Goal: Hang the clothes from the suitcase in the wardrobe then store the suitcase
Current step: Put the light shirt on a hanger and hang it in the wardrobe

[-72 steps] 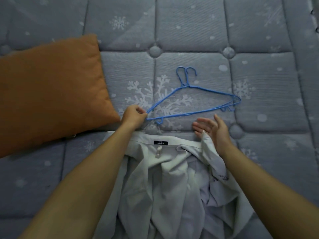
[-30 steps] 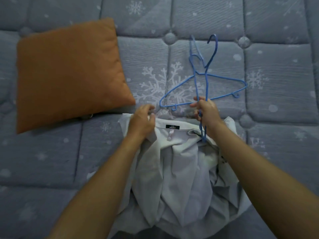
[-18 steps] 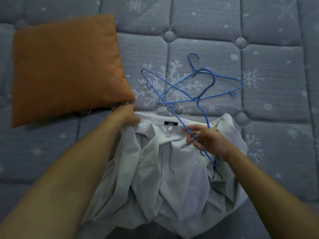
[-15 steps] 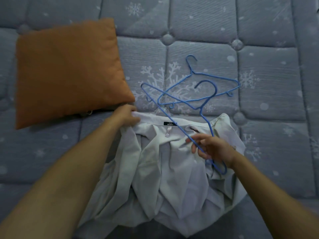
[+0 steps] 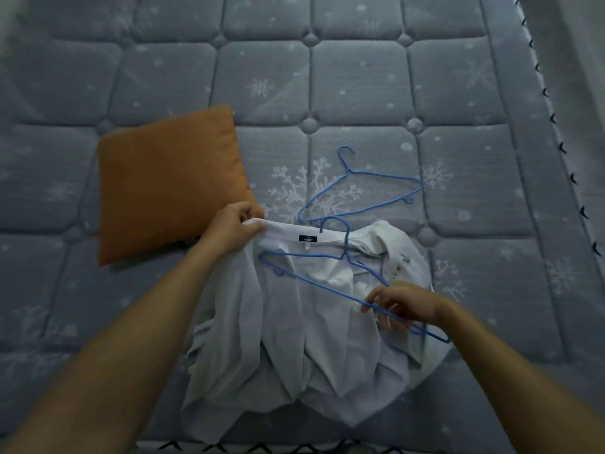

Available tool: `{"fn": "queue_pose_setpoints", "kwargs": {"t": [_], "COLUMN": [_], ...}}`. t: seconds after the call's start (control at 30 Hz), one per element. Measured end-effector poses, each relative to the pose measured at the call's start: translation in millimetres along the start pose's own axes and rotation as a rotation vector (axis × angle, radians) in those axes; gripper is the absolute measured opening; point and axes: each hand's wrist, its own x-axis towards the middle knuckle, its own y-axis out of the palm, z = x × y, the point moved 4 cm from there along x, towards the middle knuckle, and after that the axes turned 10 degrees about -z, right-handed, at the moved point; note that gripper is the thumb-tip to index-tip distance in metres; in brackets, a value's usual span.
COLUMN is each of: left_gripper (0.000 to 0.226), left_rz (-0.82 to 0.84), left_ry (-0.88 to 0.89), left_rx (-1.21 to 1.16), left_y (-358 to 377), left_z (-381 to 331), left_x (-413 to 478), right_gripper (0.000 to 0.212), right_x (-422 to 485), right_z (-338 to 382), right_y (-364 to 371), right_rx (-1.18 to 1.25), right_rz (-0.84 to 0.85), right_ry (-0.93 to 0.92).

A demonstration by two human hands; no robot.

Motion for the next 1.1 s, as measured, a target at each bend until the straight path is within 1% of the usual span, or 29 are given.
{"fn": "queue_pose_setpoints", "kwargs": {"t": [0.07, 0.17, 0.23, 0.3, 0.37, 0.43, 0.47, 0.53, 0.6, 0.7, 0.73, 0.83, 0.9, 0.97, 1.03, 1.1], "left_gripper": [0.030, 0.026, 0.026, 0.029, 0.035, 0.037, 0.034, 0.027, 0.022, 0.021, 0.022, 0.020, 0.022, 0.030, 0.041, 0.049], "left_rz": [0.023, 0.022, -0.041, -0.115, -0.135, -0.116, -0.096, -0.014, 0.061, 0.165, 0.170, 0.071, -0.056, -0.165, -0.276, -0.437], "left_ry": [0.055, 0.175, 0.227, 0.247, 0.254, 0.277, 0.298, 0.332, 0.375, 0.342, 0.346, 0.409, 0.497, 0.593, 0.600, 0.582], "left_rx": [-0.027, 0.056, 0.076, 0.035, -0.035, -0.090, -0.105, -0.185, -0.217, -0.269, -0.275, -0.193, -0.011, 0.202, 0.313, 0.377], "left_y": [-9.0, -26.0, -45.7, -67.3, -85.5, -100.2, -107.0, -121.2, -144.5, -184.0, -198.2, -236.7, -259.1, -273.3, -284.7, -295.8], "left_z": [-26.2, -63.9, -86.6, -104.2, -117.5, -131.2, -138.9, -153.4, -168.3, -183.5, -188.0, -201.8, -213.1, -226.8, -240.1, -251.9], "left_x": [-14.5, -42.8, -64.0, -83.5, -103.5, -122.7, -132.4, -147.0, -159.7, -174.8, -180.7, -198.2, -210.1, -222.3, -237.1, -252.9], "right_gripper": [0.062, 0.062, 0.057, 0.055, 0.055, 0.056, 0.059, 0.064, 0.066, 0.060, 0.057, 0.058, 0.054, 0.051, 0.063, 0.077], "right_x": [-5.2, -16.9, -25.9, -34.9, -44.4, -54.9, -59.4, -66.6, -76.6, -95.1, -102.9, -126.6, -143.0, -158.7, -173.7, -187.6], "right_z": [16.5, 44.4, 61.6, 77.2, 92.5, 109.7, 117.3, 131.6, 148.7, 177.1, 187.9, 219.5, 240.2, 258.8, 273.0, 282.5], "right_y": [9.0, 25.1, 34.8, 44.7, 56.4, 68.9, 74.2, 80.7, 84.9, 85.0, 84.8, 85.0, 90.3, 98.4, 110.4, 127.4], "right_rx": [-0.024, 0.013, 0.031, 0.030, 0.012, 0.013, 0.023, 0.041, 0.023, -0.053, -0.077, -0.085, -0.113, -0.119, -0.135, -0.170], "right_rz": [0.028, 0.137, 0.221, 0.292, 0.352, 0.410, 0.435, 0.461, 0.473, 0.469, 0.463, 0.443, 0.454, 0.487, 0.533, 0.571], "right_ry": [-0.011, -0.021, -0.029, -0.056, -0.087, -0.134, -0.163, -0.219, -0.276, -0.376, -0.413, -0.491, -0.547, -0.590, -0.617, -0.633]}}
